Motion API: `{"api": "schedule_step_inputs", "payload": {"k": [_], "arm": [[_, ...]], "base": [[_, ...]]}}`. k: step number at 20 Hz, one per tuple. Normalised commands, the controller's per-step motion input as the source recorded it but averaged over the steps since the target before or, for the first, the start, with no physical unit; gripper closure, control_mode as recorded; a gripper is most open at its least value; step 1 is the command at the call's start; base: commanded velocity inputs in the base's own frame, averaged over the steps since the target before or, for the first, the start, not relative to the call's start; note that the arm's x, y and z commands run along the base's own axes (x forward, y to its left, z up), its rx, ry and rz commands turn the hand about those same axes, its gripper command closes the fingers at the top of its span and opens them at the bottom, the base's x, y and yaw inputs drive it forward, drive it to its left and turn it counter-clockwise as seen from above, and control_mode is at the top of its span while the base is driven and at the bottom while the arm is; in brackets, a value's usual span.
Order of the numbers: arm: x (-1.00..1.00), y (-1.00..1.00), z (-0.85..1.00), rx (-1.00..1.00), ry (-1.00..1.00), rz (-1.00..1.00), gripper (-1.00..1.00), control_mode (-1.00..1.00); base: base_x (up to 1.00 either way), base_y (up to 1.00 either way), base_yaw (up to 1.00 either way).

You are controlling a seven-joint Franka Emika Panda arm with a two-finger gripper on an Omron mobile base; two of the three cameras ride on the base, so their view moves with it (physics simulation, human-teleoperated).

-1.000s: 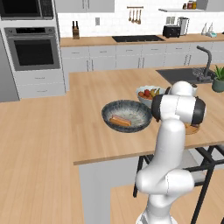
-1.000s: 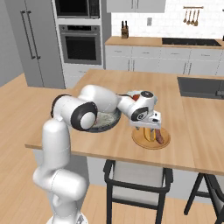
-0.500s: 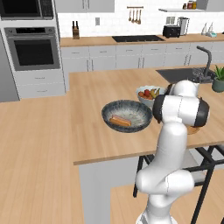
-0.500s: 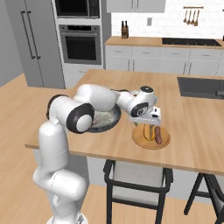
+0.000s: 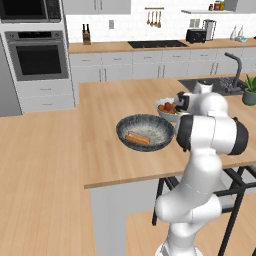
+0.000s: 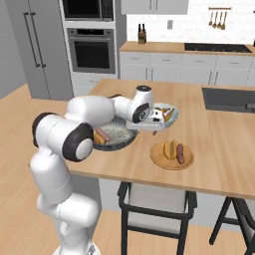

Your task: Place one bun and one sausage from the bowl on each plate.

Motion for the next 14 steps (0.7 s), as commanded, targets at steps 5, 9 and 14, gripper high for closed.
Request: {"api": "schedule_step_inputs", "payload": {"k": [5, 9, 14], "arm": [[-0.01, 1.0, 0.28, -0.04, 0.0, 0.07, -1.0, -1.0], [0.19, 1.0, 0.06, 0.0, 0.03, 0.26, -1.0, -1.0], [0.29, 1.0, 0.0, -0.01, 0.19, 0.38, -1.0, -1.0]], "base": [[0.0, 0.0, 0.0], [0.0, 0.0, 0.0], [0.0, 0.0, 0.0]]}}
